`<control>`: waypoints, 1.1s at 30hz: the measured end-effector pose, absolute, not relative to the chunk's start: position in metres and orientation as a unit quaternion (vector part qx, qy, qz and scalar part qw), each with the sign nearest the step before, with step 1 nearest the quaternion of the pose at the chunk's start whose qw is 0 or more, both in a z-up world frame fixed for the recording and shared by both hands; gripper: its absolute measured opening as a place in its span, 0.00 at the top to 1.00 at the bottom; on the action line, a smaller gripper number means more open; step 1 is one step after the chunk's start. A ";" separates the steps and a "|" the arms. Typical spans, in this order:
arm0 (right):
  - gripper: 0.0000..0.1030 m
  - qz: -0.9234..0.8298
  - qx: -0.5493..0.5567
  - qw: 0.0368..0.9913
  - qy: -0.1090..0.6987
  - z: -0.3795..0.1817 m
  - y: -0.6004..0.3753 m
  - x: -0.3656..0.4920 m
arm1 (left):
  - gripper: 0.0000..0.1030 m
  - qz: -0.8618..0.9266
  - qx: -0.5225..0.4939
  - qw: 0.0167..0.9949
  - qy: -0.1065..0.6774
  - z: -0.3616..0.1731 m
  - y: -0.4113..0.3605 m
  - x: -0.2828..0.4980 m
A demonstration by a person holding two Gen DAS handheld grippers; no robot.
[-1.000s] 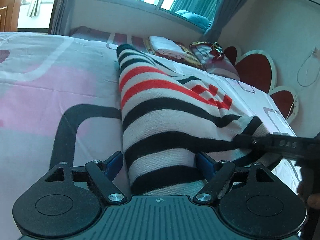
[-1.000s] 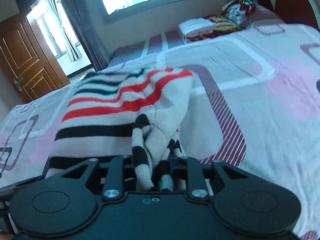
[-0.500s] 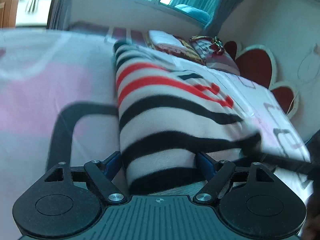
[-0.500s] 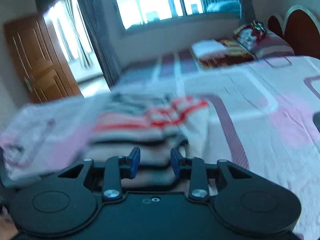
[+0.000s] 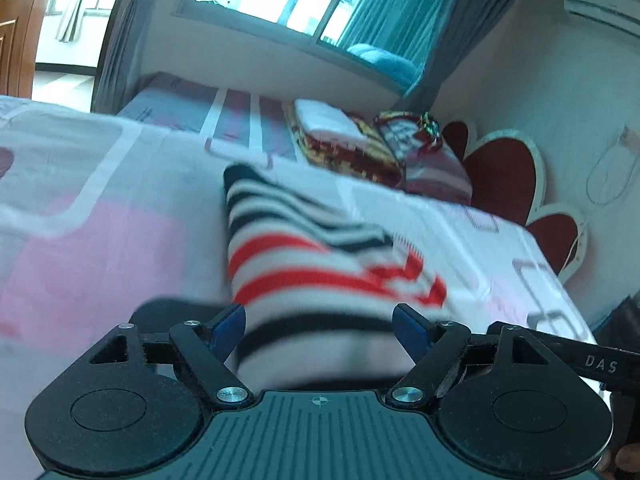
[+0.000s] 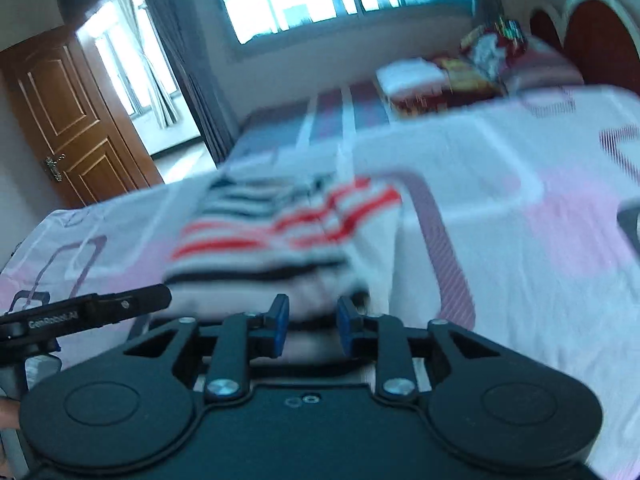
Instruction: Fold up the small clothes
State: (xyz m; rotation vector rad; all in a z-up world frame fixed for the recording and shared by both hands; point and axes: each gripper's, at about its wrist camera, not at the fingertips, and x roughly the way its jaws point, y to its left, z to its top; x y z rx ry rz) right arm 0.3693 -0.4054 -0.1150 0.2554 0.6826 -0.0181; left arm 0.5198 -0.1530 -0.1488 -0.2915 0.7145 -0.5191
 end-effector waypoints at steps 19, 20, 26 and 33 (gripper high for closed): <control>0.75 -0.009 0.073 0.924 0.376 -0.158 -0.409 0.458 | 0.23 -0.209 -0.138 0.881 0.400 -0.179 -0.187 0.573; 0.75 -0.004 0.075 0.925 0.374 -0.153 -0.412 0.459 | 0.23 -0.209 -0.145 0.883 0.395 -0.175 -0.184 0.576; 0.66 0.013 0.049 0.937 0.345 -0.126 -0.408 0.473 | 0.23 -0.175 -0.154 0.894 0.381 -0.166 -0.177 0.607; 0.65 -0.010 0.076 0.940 0.333 -0.140 -0.423 0.510 | 0.22 -0.158 -0.172 0.872 0.430 -0.204 -0.177 0.641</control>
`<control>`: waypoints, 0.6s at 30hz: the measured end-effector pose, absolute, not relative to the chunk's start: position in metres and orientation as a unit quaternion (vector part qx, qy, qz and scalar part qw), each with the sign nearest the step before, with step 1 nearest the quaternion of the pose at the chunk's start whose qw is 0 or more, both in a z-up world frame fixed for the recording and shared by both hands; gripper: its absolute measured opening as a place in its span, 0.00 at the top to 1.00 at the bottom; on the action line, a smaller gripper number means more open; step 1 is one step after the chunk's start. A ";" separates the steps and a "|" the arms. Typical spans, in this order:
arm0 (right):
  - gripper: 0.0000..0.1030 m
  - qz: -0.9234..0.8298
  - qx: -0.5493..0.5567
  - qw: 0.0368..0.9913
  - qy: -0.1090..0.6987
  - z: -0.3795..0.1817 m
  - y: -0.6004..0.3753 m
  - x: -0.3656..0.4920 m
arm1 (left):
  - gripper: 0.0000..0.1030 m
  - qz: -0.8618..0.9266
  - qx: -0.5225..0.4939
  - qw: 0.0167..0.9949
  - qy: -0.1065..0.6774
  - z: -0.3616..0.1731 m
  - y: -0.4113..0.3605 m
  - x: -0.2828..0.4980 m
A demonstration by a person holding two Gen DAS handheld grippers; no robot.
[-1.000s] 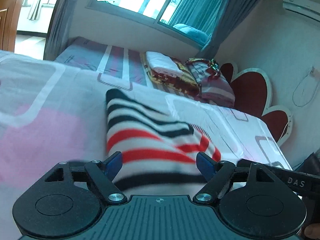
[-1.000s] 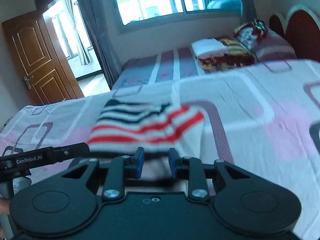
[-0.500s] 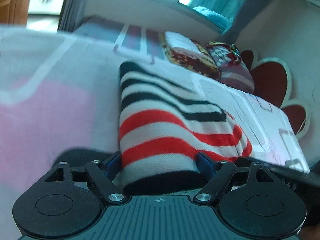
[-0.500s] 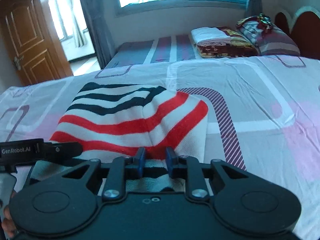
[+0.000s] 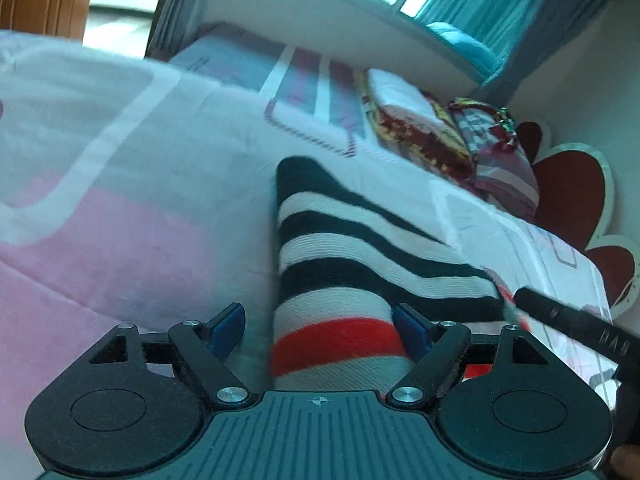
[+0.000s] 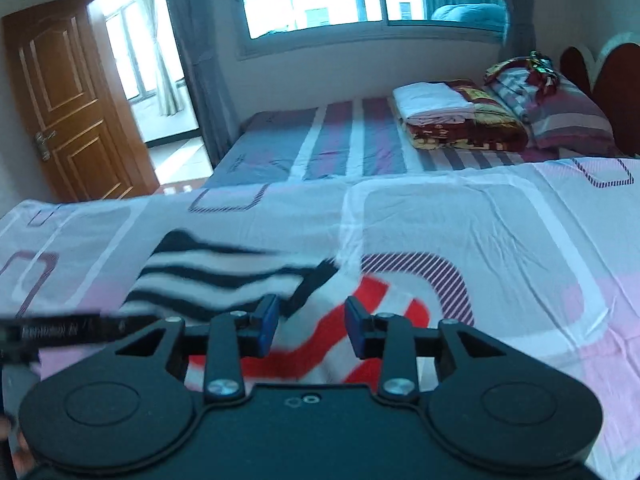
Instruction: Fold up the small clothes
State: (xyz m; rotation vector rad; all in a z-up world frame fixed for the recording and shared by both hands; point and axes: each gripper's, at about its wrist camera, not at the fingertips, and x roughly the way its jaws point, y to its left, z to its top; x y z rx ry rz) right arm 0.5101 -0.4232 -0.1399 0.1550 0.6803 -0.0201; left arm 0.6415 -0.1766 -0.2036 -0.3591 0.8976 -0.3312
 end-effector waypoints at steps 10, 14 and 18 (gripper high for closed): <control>0.69 -0.027 0.045 0.922 0.384 -0.179 -0.429 0.546 | 0.22 -0.158 -0.155 0.880 0.421 -0.209 -0.184 0.645; 0.67 -0.024 0.044 0.924 0.380 -0.175 -0.427 0.541 | 0.22 -0.147 -0.166 0.880 0.421 -0.201 -0.180 0.633; 0.65 -0.021 0.062 0.929 0.364 -0.161 -0.431 0.524 | 0.22 -0.157 -0.152 0.884 0.414 -0.194 -0.180 0.619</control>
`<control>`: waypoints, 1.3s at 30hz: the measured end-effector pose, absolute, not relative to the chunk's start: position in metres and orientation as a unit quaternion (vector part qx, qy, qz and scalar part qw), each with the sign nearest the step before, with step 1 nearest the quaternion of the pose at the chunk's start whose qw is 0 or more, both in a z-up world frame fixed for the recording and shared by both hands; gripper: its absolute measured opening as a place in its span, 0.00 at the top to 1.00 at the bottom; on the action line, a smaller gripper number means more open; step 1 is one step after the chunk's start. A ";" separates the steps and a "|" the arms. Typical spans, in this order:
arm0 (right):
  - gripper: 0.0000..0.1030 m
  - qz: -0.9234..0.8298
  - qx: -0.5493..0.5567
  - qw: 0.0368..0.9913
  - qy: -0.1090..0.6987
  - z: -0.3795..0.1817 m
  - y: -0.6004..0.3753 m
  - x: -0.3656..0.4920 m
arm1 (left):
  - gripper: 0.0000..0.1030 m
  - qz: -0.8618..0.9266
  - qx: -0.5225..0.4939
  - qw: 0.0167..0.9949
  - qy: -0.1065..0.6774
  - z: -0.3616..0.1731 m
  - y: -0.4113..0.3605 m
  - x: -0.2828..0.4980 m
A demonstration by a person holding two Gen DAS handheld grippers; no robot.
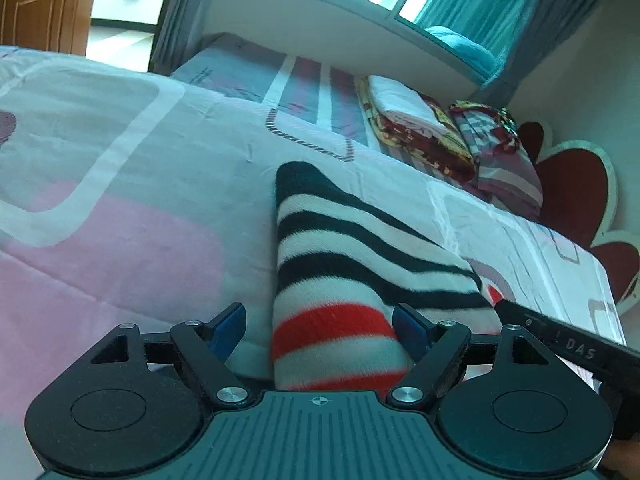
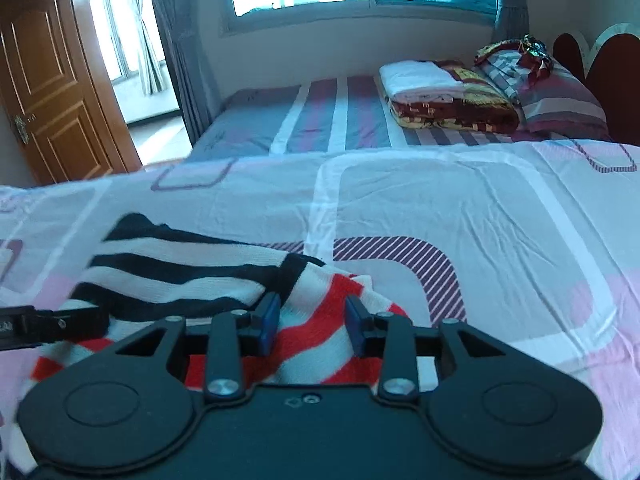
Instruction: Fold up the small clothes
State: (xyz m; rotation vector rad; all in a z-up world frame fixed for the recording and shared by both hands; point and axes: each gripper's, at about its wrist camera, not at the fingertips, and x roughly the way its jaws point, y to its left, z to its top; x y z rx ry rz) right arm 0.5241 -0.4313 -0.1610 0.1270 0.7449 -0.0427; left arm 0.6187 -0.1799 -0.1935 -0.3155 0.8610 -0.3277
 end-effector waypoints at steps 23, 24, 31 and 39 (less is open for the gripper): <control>0.56 0.003 0.039 0.935 0.352 -0.142 -0.402 0.396 | 0.18 -0.204 -0.104 0.884 0.408 -0.183 -0.183 0.544; 0.56 -0.003 0.036 0.934 0.355 -0.146 -0.403 0.393 | 0.10 -0.206 -0.102 0.881 0.413 -0.186 -0.184 0.543; 0.56 -0.018 0.111 0.918 0.380 -0.170 -0.424 0.389 | 0.09 -0.210 -0.105 0.875 0.424 -0.196 -0.183 0.533; 0.65 -0.019 0.095 0.937 0.337 -0.142 -0.414 0.360 | 0.09 -0.230 -0.095 0.868 0.430 -0.201 -0.176 0.506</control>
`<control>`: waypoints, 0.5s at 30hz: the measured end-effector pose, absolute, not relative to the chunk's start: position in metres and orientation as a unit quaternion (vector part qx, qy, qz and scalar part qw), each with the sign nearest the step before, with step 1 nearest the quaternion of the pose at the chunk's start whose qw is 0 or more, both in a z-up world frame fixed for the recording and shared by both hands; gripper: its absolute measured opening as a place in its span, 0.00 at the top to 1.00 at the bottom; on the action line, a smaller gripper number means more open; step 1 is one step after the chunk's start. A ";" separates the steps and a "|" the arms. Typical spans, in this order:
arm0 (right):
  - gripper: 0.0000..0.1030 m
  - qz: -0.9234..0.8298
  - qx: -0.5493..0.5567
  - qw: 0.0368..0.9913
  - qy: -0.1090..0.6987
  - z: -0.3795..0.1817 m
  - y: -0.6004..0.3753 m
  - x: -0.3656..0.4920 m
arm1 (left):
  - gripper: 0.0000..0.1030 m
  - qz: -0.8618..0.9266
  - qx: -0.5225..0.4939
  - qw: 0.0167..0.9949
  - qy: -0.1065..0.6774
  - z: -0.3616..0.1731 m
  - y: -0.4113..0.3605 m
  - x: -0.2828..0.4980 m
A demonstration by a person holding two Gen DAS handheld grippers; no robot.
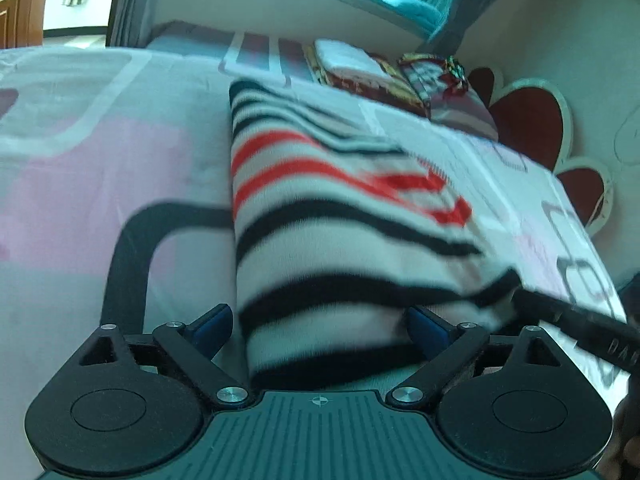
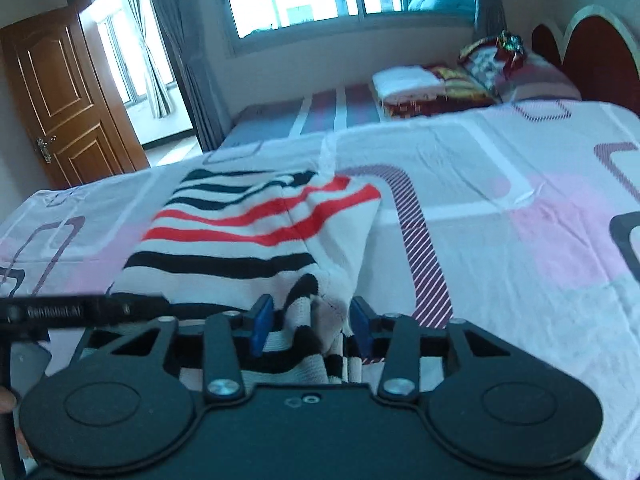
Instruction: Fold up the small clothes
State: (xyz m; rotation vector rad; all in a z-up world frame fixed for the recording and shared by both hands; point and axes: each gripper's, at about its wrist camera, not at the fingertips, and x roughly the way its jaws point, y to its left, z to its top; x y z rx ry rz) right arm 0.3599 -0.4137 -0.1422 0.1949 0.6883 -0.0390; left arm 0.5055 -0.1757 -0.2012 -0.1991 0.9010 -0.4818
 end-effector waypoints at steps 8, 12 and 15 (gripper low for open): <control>0.71 -0.037 0.072 0.924 0.373 -0.171 -0.417 0.356 | 0.09 -0.236 -0.088 0.868 0.427 -0.204 -0.177 0.494; 0.70 -0.039 0.083 0.922 0.376 -0.169 -0.417 0.358 | 0.09 -0.238 -0.100 0.863 0.435 -0.200 -0.173 0.496; 0.65 -0.033 0.102 0.920 0.376 -0.163 -0.419 0.358 | 0.09 -0.232 -0.109 0.864 0.432 -0.195 -0.170 0.500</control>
